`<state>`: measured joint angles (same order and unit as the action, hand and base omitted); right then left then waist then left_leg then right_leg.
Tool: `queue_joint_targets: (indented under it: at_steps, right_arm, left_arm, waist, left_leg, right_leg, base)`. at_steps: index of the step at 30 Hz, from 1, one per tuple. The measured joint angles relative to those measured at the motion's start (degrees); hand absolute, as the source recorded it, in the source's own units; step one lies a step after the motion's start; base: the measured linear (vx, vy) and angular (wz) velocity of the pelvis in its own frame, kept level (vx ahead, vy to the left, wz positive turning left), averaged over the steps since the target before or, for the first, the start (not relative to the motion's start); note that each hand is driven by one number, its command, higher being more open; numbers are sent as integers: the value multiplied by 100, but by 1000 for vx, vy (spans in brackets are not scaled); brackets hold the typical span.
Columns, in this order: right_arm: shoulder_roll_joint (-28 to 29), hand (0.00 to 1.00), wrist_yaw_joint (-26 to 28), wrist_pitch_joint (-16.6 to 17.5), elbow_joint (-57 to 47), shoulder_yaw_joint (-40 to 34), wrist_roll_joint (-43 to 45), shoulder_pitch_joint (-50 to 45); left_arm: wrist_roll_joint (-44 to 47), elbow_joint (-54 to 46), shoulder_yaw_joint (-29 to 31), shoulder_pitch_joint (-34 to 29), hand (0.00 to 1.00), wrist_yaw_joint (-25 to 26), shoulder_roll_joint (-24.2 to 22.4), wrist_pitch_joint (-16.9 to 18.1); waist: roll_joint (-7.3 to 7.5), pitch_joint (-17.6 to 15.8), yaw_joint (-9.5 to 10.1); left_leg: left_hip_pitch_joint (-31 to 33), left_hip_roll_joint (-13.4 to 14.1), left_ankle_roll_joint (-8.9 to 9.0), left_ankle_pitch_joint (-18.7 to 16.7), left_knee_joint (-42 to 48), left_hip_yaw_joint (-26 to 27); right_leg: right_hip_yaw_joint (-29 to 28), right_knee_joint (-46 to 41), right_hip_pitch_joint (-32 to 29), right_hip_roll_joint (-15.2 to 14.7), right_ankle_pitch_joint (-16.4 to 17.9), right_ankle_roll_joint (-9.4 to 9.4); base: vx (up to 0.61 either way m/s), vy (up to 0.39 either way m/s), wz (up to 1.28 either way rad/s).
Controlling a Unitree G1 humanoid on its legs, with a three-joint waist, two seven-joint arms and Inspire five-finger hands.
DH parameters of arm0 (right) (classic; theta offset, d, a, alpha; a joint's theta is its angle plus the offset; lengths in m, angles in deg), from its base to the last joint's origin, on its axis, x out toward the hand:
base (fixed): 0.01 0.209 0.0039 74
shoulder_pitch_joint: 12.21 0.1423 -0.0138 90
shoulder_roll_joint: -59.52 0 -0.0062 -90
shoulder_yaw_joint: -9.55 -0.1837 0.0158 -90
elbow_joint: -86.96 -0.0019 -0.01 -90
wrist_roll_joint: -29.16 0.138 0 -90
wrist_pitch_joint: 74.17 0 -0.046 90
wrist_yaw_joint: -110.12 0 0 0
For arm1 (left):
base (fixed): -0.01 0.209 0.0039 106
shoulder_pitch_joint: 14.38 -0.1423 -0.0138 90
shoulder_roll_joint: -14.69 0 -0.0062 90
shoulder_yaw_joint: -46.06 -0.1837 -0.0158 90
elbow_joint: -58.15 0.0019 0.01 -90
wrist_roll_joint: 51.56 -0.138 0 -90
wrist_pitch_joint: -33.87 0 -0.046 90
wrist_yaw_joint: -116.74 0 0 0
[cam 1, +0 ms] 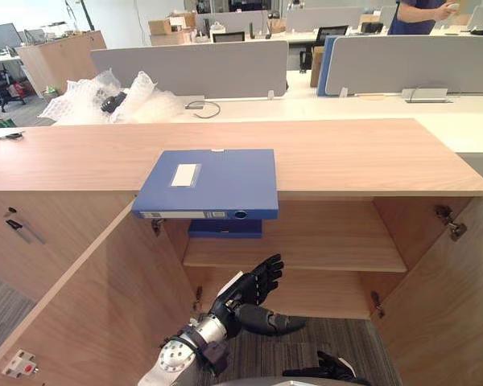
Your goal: Walk over to the cabinet, pick up the folder, carry it to the office cabinet, place the folder inside the office cabinet, then close the office cabinet door
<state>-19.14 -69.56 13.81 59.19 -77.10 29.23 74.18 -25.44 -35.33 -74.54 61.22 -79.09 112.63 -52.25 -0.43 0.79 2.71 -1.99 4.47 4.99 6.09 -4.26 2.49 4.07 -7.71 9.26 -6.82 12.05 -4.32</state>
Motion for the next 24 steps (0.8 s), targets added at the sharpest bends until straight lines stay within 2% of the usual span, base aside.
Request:
queue_joint_targets:
  at_steps: [4,8,14,18,22,24]
  right_arm:
    - [2,100,152,-14,107,-49,-3,2]
    - [35,100,210,-17,162,-338,-5,-6]
    - [110,100,211,-13,276,-889,-4,-39]
    - [112,100,209,4,371,-1187,-2,-44]
    - [112,100,212,8,394,-1521,-4,-66]
    - [124,100,210,9,396,-1683,-2,-76]
  left_arm:
    - [-188,-465,-208,44,100,-163,423,-34]
    - [193,-665,-513,309,100,-387,642,-35]
    - [824,-1162,-1136,1284,100,-425,930,-21]
    - [1126,-1430,-1518,2016,100,-486,1157,-7]
    - [1223,-1683,-1437,2375,100,-431,1417,78]
    - [1212,-1809,-1155,2370,100,-367,1435,200]
  waist:
    - [8,107,16]
    - [12,136,10]
    - [9,170,-8]
    - [-44,251,-48]
    - [-65,295,-73]
    - [-62,293,-79]
  left_leg:
    - [2,-1,-1,21,-50,19]
    - [10,19,7,21,-50,41]
    - [9,57,16,18,-47,42]
    - [-2,57,17,17,-48,51]
    - [-38,58,18,16,-51,86]
    - [-70,58,18,15,-56,101]
  right_leg:
    - [-29,53,-5,9,-9,-11]
    - [-74,74,-14,37,-26,0]
    - [-121,82,-21,81,-35,16]
    - [-152,81,-27,86,-34,20]
    - [-211,73,-24,87,-30,28]
    - [-241,66,-16,87,-26,33]
  base:
    - [-17,2,0]
    - [0,-3,-3]
    - [0,-4,-2]
    - [0,0,0]
    - [-18,0,-7]
    - [-27,3,-6]
